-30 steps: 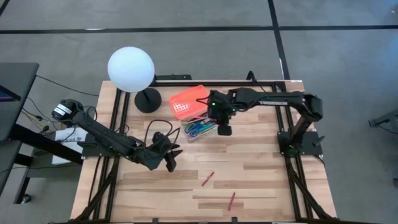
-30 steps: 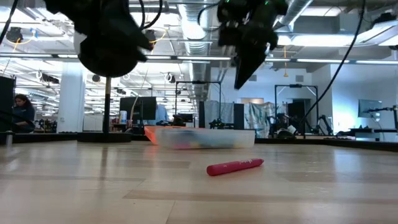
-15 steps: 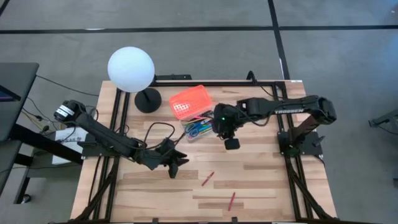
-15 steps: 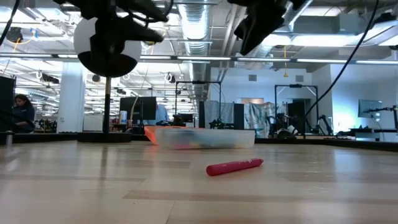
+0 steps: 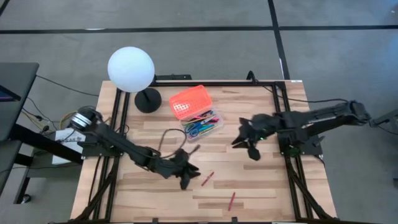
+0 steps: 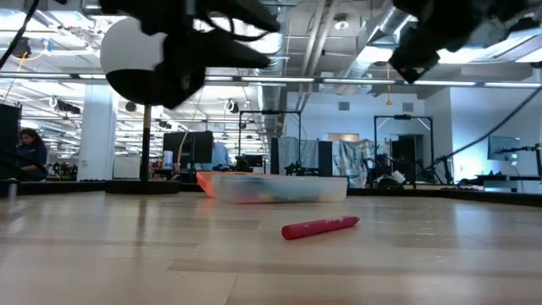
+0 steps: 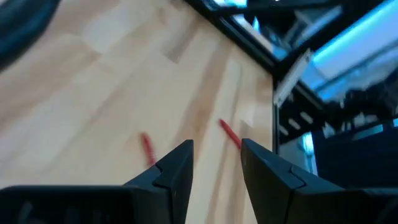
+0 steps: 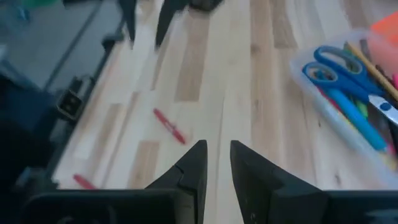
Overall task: Pick & place school supplies into a supply box
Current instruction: Put the top red crayon into the supply box
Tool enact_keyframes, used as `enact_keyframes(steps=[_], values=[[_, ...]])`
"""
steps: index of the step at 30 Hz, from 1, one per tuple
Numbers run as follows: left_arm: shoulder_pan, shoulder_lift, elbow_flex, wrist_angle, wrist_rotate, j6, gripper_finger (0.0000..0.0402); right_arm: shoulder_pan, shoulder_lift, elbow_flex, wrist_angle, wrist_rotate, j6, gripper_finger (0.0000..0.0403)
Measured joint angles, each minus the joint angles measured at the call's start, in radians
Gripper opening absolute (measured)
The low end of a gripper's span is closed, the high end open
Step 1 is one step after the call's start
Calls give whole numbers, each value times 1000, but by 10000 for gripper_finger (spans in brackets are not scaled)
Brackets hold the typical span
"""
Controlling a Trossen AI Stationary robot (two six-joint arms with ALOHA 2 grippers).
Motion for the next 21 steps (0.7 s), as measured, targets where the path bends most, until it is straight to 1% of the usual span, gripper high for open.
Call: enact_keyframes(steps=[1, 4, 6, 8, 10, 12, 15, 18, 21], values=[[4, 34, 33, -9, 17, 16, 128, 21, -40, -37, 26, 20, 32, 63], [15, 105, 127, -121, 28, 53, 128, 90, -157, -127, 84, 78, 118, 63], [31, 152, 198, -226, 36, 59, 128, 139, -234, -177, 79, 128, 166, 63], [41, 194, 263, -344, 48, 69, 128, 189, -284, -200, 98, 181, 204, 63], [55, 241, 333, -418, 88, 85, 128, 235, -335, -228, 79, 234, 235, 63], [62, 277, 391, -489, 123, 98, 128, 282, -366, -239, 77, 280, 261, 63], [68, 336, 466, -542, 163, 105, 128, 346, -392, -242, 37, 355, 287, 63], [68, 389, 541, -576, 168, 112, 128, 409, -405, -243, 20, 411, 310, 63], [69, 436, 609, -655, 170, 104, 128, 470, -412, -242, 5, 470, 333, 63]])
